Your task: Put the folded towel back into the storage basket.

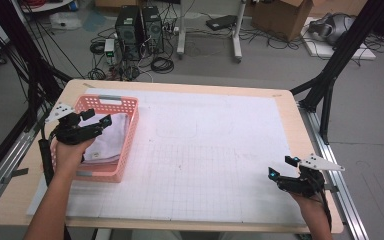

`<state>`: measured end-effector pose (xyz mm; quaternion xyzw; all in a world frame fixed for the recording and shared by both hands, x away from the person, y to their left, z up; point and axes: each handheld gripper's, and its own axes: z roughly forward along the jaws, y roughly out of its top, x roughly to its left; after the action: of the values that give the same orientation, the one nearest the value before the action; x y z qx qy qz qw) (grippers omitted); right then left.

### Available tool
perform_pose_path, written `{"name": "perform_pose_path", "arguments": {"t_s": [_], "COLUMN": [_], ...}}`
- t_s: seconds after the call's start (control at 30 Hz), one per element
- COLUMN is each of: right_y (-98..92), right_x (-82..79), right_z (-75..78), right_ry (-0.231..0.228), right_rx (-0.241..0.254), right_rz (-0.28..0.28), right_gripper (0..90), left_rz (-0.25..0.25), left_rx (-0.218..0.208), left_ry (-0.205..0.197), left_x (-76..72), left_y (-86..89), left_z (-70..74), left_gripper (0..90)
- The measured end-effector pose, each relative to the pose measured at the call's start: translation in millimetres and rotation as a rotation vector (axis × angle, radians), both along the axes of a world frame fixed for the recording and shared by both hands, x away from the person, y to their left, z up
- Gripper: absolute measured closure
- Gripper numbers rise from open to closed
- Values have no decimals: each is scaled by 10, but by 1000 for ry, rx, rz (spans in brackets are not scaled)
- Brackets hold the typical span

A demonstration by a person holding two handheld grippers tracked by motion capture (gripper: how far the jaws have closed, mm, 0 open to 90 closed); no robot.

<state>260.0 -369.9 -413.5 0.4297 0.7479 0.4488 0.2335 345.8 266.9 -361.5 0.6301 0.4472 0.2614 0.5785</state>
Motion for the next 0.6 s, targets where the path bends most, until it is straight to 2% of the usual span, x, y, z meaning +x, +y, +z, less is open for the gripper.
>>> {"name": "perform_pose_path", "arguments": {"t_s": [0.07,0.2,0.33,0.57,0.6], "right_y": [-5,-11,-22,-25,-21], "right_x": [14,24,22,23,24], "right_z": [-3,-9,-6,-5,-5], "right_ry": [-1,3,-9,-9,-12], "right_rx": [1,-4,-12,-12,-12], "right_rz": [2,7,7,1,3], "right_gripper": [199,197,179,178,178], "left_rz": [-6,-49,-100,-191,-221], "left_rx": [2,-21,-49,-48,-49], "left_ry": [-24,-75,-98,-142,-144], "left_x": [-45,-150,-250,-436,-458], "left_y": [-59,-195,-373,-774,-856], "left_z": [48,121,157,179,168], "left_gripper": [189,188,191,191,191]}}
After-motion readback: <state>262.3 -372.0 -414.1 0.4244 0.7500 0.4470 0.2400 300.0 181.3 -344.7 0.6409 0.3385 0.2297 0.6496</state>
